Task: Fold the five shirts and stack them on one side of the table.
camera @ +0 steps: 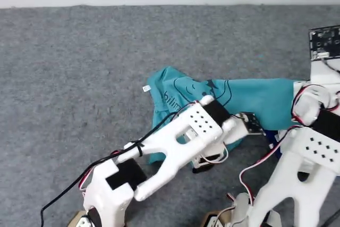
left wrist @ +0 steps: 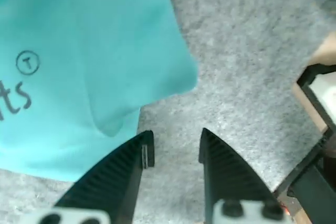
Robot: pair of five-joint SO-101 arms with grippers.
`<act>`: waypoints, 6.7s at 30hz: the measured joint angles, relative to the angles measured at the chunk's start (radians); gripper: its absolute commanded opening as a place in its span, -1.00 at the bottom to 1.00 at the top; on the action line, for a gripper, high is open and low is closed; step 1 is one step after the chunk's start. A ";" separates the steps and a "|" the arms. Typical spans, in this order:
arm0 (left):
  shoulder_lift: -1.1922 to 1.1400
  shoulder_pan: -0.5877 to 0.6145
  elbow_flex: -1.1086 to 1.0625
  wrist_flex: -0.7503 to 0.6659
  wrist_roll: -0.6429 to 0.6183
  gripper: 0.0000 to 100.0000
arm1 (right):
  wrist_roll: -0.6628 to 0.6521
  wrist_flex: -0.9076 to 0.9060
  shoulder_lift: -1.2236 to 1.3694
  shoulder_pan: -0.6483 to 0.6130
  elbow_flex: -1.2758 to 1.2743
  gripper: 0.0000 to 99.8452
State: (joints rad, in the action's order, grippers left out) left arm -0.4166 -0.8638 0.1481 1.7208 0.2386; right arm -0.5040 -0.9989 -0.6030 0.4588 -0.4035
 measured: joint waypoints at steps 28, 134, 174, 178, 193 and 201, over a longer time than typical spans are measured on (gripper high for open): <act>-0.215 -0.005 0.008 -0.256 0.083 -0.97 | 0.000 -0.003 0.000 0.000 0.000 -0.98; 1.066 0.862 -0.684 -0.971 0.192 -0.97 | 0.264 0.308 0.135 -0.430 0.048 -0.98; 0.287 0.985 -0.227 -0.641 0.215 -0.97 | 0.229 -0.755 1.049 -0.431 1.366 -0.98; 0.287 0.985 -0.224 -0.499 0.305 -0.97 | 0.209 -0.755 0.945 -0.431 1.226 -0.98; 0.287 0.993 -0.224 -0.279 0.354 -0.97 | 0.170 -0.638 0.296 -0.419 0.278 -0.98; 0.287 1.068 -0.224 -0.210 0.354 -0.97 | 0.052 -0.566 0.055 -0.419 -0.044 -0.98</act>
State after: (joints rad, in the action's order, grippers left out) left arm -0.1297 0.2041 -0.0760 1.5106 0.5930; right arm -0.4519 -1.5650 -0.5478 0.0399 -0.4480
